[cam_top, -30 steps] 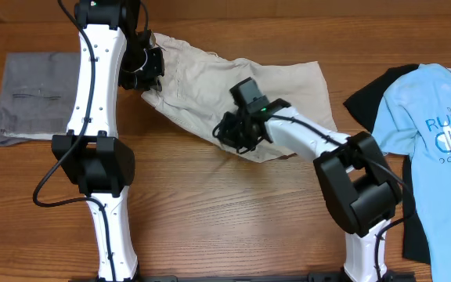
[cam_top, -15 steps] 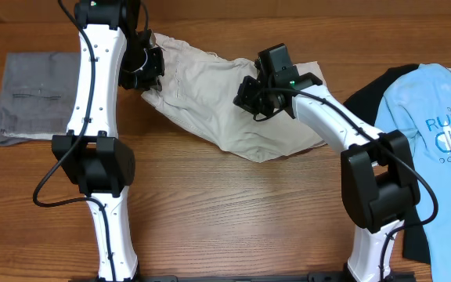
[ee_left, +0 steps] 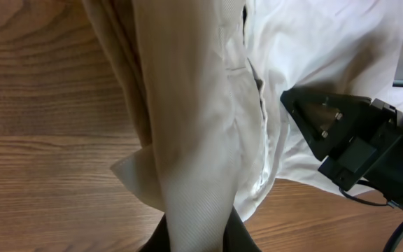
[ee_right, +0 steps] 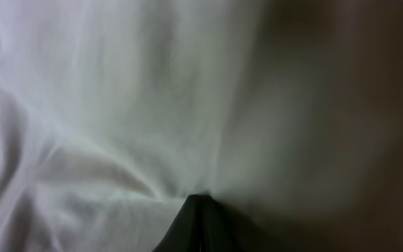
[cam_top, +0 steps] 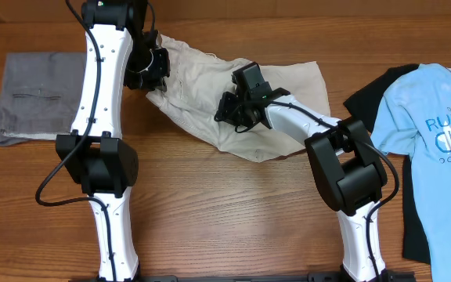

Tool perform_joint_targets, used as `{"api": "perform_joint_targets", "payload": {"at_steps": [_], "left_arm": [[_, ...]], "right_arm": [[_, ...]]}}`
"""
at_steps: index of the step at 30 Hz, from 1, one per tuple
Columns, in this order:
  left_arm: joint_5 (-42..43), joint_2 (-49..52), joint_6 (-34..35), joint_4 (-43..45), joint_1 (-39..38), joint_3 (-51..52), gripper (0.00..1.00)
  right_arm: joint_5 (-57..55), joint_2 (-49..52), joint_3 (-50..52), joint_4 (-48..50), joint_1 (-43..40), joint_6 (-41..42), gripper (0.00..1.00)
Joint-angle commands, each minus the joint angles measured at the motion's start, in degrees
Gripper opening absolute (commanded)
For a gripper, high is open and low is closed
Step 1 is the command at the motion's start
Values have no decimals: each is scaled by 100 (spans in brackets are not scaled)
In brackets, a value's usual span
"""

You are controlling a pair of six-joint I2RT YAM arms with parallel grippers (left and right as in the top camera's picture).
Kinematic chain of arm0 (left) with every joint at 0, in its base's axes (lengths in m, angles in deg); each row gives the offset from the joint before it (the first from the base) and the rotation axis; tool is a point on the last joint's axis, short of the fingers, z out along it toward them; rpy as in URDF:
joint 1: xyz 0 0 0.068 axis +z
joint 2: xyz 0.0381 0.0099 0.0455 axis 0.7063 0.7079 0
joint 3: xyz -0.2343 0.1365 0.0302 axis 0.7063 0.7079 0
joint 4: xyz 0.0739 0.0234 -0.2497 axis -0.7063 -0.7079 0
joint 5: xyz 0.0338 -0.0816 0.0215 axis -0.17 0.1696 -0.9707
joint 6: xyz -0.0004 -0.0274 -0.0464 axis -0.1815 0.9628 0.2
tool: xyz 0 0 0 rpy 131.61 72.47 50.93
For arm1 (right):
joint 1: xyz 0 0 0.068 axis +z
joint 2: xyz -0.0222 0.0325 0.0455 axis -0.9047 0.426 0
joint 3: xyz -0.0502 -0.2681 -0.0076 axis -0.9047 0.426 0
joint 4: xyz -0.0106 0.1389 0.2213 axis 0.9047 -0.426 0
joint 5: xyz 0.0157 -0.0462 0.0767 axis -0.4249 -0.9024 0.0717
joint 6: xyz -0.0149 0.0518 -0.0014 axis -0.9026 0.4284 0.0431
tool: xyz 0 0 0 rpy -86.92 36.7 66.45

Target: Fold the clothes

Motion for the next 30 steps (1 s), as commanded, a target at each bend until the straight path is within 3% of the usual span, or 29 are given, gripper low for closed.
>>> {"api": "perform_joint_targets", "payload": {"at_steps": [1,11,23,30], "left_arm": [[13,-306,-133,4,-24,-203,4],[11,-306,-208,4,-26,-203,5],[-17,-306,-245,4,-26,-203,7],[-162,-306,-247,4,-26,-203,5]], "right_arm": [[225,-55,-334,-136,-31,-133,4],[-223,-385,-1287,-466,-518,-208,4],[-1025,612,-1283,-354,-46,-166,4],[-260,647,-1563,11,-157,-313,4]]}}
